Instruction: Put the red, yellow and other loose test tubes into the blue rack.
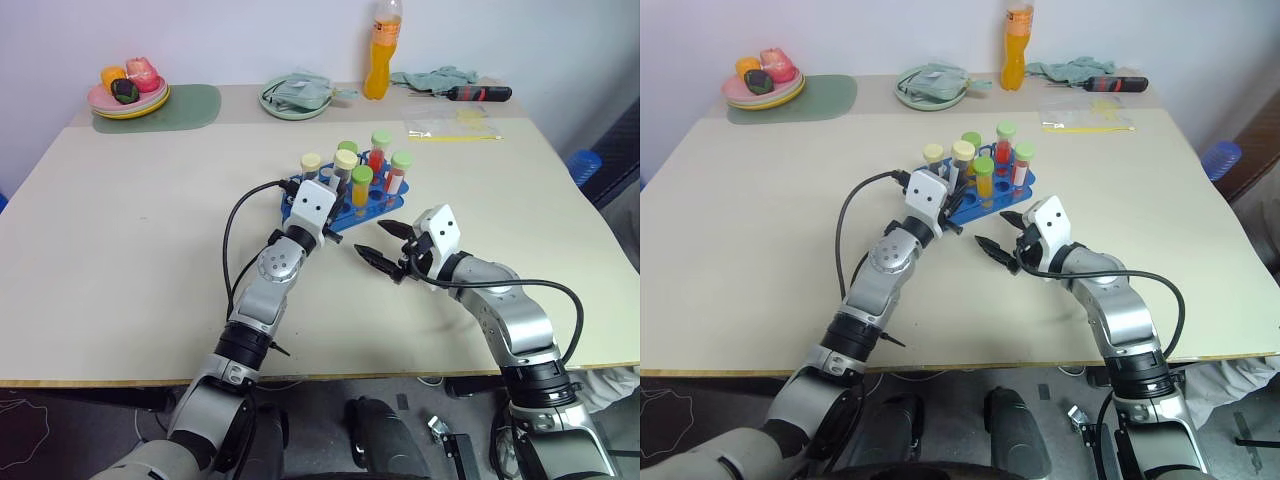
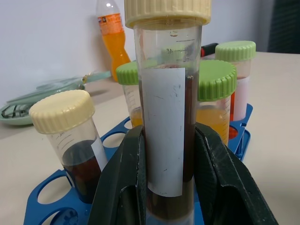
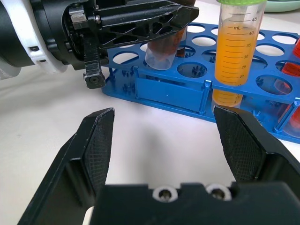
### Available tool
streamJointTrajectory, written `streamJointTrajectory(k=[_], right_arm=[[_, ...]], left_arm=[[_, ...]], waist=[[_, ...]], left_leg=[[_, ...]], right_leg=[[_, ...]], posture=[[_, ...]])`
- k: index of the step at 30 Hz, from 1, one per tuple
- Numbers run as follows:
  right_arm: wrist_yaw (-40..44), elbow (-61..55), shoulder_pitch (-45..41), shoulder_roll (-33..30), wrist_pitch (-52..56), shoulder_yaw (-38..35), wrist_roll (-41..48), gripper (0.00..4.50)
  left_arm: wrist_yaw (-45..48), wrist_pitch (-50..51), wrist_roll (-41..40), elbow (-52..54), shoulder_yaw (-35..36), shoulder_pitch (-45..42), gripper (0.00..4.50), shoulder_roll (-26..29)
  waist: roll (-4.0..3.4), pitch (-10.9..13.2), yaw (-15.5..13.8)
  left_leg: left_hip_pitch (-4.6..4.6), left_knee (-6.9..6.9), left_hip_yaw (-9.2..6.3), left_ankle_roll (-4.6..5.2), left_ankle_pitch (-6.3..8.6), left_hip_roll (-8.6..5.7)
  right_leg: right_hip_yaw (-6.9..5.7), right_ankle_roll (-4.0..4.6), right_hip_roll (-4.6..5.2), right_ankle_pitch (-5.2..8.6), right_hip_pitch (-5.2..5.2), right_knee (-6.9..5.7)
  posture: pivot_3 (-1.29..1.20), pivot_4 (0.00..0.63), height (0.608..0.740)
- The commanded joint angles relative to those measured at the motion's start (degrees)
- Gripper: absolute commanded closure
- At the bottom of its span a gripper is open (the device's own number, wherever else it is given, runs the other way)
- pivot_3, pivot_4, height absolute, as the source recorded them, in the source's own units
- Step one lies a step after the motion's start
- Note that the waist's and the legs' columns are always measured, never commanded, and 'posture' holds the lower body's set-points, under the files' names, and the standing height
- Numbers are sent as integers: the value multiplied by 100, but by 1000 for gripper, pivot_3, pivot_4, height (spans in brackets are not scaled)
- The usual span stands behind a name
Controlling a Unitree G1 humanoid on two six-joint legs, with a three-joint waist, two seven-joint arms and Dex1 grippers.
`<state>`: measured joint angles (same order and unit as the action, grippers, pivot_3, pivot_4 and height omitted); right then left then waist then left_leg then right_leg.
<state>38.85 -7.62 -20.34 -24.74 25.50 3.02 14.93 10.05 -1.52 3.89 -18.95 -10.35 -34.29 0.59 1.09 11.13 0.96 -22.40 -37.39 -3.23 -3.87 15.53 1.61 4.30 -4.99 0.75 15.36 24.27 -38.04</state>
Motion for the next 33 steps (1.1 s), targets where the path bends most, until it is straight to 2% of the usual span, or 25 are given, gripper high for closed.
streamJointTrajectory(k=[1, 10, 23, 33], right_arm=[[21, -248, 20, -16, -49, -7, 52, 770], [18, -275, 55, -26, -55, 21, 20, 770], [25, -296, 37, -32, -66, 82, 18, 770], [16, -327, 24, -15, -39, 109, 19, 770]], left_arm=[[21, 23, 16, 124, 16, 40, 3731, -20], [85, -38, -102, 14, 103, 45, 3731, -112], [269, -794, -279, -432, 220, 189, 3731, -218], [319, -1119, -332, -892, 284, -22, 3731, -307]], waist=[[0, 0, 1], [0, 0, -4], [-1, 0, -4], [-1, -1, -13]], left_leg=[[0, 0, 0, 0, 0, 0], [0, 0, 0, 0, 0, 0], [0, 0, 0, 0, 0, 0], [1, 0, 0, 0, 0, 0]], right_leg=[[0, 0, 0, 0, 0, 0], [0, 0, 0, 0, 0, 0], [0, 0, 0, 0, 0, 0], [0, 0, 0, 0, -3, 1]], posture=[[0, 150, 740], [0, 150, 740], [0, 150, 740], [0, 150, 740]])
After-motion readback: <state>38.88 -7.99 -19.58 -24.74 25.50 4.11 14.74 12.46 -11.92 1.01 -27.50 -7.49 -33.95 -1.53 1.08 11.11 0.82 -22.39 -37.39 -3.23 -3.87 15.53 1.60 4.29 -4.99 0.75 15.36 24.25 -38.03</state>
